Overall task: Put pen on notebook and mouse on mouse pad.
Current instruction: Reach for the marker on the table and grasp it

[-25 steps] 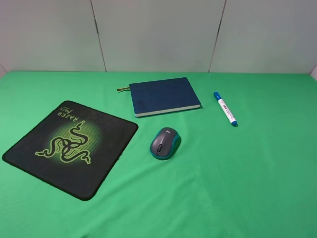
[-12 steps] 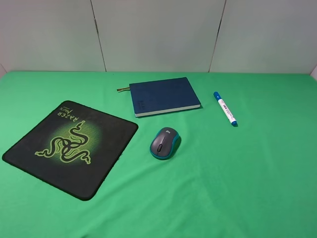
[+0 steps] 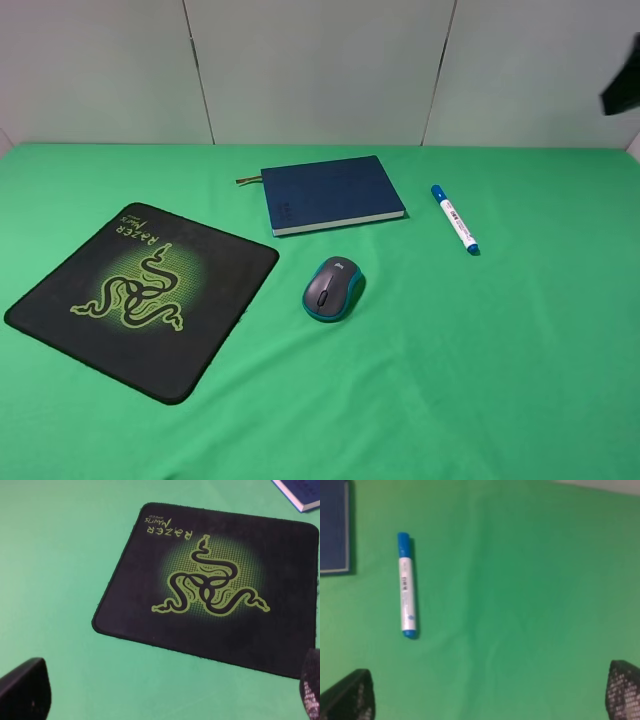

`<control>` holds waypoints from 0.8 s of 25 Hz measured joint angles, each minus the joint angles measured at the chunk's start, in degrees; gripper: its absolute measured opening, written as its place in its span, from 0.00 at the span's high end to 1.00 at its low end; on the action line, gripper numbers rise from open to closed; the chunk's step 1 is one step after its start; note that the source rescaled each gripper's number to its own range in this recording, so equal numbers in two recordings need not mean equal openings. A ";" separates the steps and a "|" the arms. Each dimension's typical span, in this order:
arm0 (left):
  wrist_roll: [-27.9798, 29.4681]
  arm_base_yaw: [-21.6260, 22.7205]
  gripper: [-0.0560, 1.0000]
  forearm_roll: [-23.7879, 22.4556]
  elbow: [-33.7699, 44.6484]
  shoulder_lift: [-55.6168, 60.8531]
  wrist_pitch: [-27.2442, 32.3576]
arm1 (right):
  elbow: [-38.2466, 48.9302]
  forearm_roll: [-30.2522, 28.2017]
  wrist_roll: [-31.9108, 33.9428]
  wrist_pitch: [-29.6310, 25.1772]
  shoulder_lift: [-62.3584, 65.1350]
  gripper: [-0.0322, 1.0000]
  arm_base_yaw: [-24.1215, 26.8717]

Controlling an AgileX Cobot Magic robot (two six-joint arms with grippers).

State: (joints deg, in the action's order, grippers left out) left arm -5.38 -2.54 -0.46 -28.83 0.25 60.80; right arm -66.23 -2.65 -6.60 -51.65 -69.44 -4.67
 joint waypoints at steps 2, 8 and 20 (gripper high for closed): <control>0.00 0.00 0.00 0.00 0.00 0.00 0.00 | -1.87 -0.21 -0.14 0.12 -4.05 0.00 -1.89; 0.00 0.00 0.00 0.00 0.00 0.00 0.00 | -5.36 -1.11 -0.14 0.26 -16.49 0.00 -3.38; -0.05 0.00 0.00 0.00 0.00 0.00 0.00 | -12.99 -1.24 -0.14 0.90 -36.55 0.00 -3.38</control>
State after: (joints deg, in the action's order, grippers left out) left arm -5.43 -2.54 -0.46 -28.83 0.25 60.80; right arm -79.22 -3.90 -6.74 -50.75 -105.99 -8.04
